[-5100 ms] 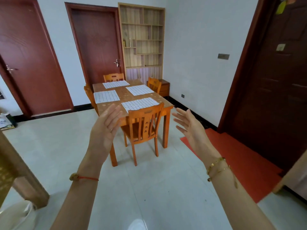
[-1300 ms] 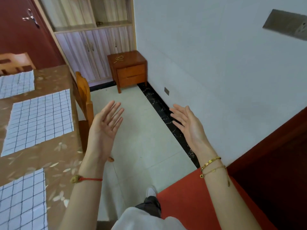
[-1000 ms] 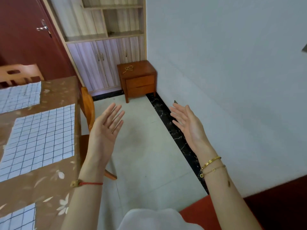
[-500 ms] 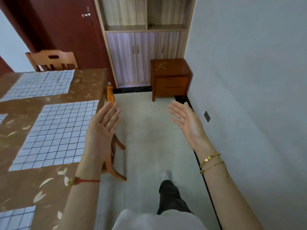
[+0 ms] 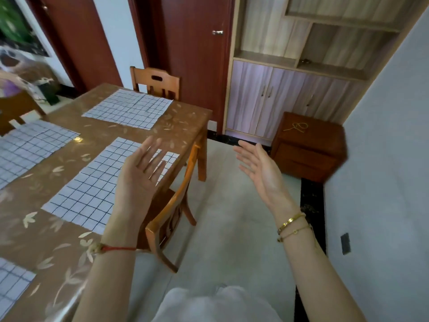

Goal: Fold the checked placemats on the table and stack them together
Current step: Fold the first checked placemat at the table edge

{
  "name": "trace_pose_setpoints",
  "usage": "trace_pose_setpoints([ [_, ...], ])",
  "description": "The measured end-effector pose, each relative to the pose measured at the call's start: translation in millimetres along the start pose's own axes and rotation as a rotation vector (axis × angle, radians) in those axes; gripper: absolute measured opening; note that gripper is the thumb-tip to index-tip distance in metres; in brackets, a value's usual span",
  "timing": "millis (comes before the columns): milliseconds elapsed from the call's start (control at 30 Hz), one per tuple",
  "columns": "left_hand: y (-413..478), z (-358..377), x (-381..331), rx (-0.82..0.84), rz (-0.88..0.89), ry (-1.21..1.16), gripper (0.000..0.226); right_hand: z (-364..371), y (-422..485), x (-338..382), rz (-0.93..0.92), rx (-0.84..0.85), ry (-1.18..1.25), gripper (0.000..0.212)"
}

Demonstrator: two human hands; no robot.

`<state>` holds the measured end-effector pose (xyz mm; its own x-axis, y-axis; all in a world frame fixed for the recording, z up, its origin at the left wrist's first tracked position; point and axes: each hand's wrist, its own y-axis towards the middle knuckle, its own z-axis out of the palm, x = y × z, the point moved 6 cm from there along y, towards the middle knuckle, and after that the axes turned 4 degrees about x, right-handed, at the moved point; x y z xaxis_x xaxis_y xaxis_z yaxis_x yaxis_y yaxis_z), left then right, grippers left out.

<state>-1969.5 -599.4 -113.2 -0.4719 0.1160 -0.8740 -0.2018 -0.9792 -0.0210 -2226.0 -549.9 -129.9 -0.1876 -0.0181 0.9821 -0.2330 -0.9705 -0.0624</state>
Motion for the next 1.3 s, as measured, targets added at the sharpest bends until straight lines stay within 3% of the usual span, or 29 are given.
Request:
trace_pose_setpoints([
  [500,26,-54,-9,-0.405,0.159,-0.038,0.041,73,131,-27,0.139,0.468,0.010,0.047],
  [1300,105,-179,-56,-0.759,0.340,-0.082,0.043,260,297,-66,0.228,0.785,-0.077,0.042],
])
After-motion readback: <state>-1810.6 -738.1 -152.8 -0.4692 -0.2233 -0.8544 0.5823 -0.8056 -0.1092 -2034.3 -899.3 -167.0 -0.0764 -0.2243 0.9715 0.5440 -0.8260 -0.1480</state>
